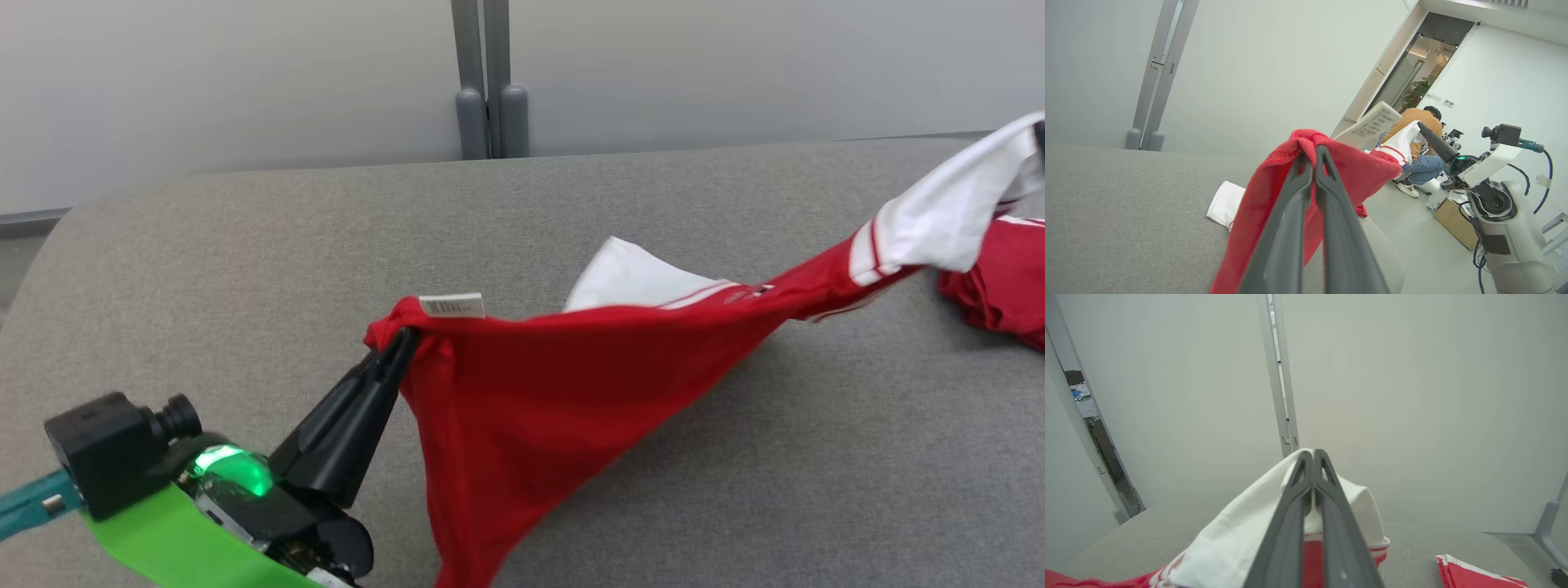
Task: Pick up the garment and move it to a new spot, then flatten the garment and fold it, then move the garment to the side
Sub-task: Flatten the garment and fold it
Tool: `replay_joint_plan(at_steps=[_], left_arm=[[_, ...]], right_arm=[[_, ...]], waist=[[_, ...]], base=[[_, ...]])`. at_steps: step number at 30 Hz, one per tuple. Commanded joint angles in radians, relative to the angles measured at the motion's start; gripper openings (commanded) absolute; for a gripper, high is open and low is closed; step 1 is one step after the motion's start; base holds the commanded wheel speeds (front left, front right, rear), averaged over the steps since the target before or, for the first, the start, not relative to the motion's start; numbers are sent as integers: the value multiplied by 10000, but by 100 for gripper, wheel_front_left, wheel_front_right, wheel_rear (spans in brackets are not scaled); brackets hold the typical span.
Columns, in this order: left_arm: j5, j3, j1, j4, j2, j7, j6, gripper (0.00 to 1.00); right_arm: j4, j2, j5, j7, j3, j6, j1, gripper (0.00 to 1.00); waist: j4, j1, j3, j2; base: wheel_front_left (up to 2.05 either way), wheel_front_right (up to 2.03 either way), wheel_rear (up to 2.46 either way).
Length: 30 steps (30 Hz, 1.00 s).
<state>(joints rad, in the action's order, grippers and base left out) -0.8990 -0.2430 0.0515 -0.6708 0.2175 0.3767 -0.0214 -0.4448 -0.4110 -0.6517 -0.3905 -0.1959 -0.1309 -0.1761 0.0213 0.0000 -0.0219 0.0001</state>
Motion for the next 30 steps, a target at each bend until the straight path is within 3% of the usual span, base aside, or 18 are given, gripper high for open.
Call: replay_joint_plan(at_steps=[1, 5, 9, 12, 17, 21, 25, 30], left_arm=[[-156, 95, -419, -258, 194, 250, 95, 0], [-40, 476, -1644, -468, 653, 979, 334, 0], [-2, 515, -3281, 416, 807, 1554, 416, 0], [379, 475, -4900, 1720, 837, 1746, 443, 0], [1441, 364, -7710, 4653, 501, 1286, 517, 0], [2214, 661, -10201, 7338, 73, 31, 726, 0], [3159, 1039, -12631, 9545, -183, -2436, 691, 0], [4052, 586, -14297, 11809, -162, -4773, -106, 0]], right_arm=[[-200, -230, 10, -151, -318, 6, -422, 0], [-106, -744, 128, -660, -743, 6, -1590, 0], [915, -1019, 761, -740, -346, 6, -2942, 0], [2058, -1104, 1497, -398, 384, 6, -4272, 0], [4365, -545, 2610, 389, 1504, 12, -6762, 0], [6356, 152, 3458, 1490, 1814, 12, -9209, 0], [8007, 686, 4577, 3004, 2090, 12, -11399, 0], [9569, 1291, 4759, 4662, 2447, 14, -12852, 0]], waist=[[-383, 0, 5, -1], [-634, 0, -361, -1], [-725, 0, -1041, -1], [-696, 0, -1755, -1], [-611, 0, -2756, -1], [-670, 0, -3371, -1], [-870, 0, -4060, -1], [-1196, 0, -4642, -1]], base=[[0, 0, 0], [0, 0, 0], [0, 0, 0], [0, 0, 0], [0, 0, 0], [0, 0, 0], [0, 0, 0], [0, 0, 0]])
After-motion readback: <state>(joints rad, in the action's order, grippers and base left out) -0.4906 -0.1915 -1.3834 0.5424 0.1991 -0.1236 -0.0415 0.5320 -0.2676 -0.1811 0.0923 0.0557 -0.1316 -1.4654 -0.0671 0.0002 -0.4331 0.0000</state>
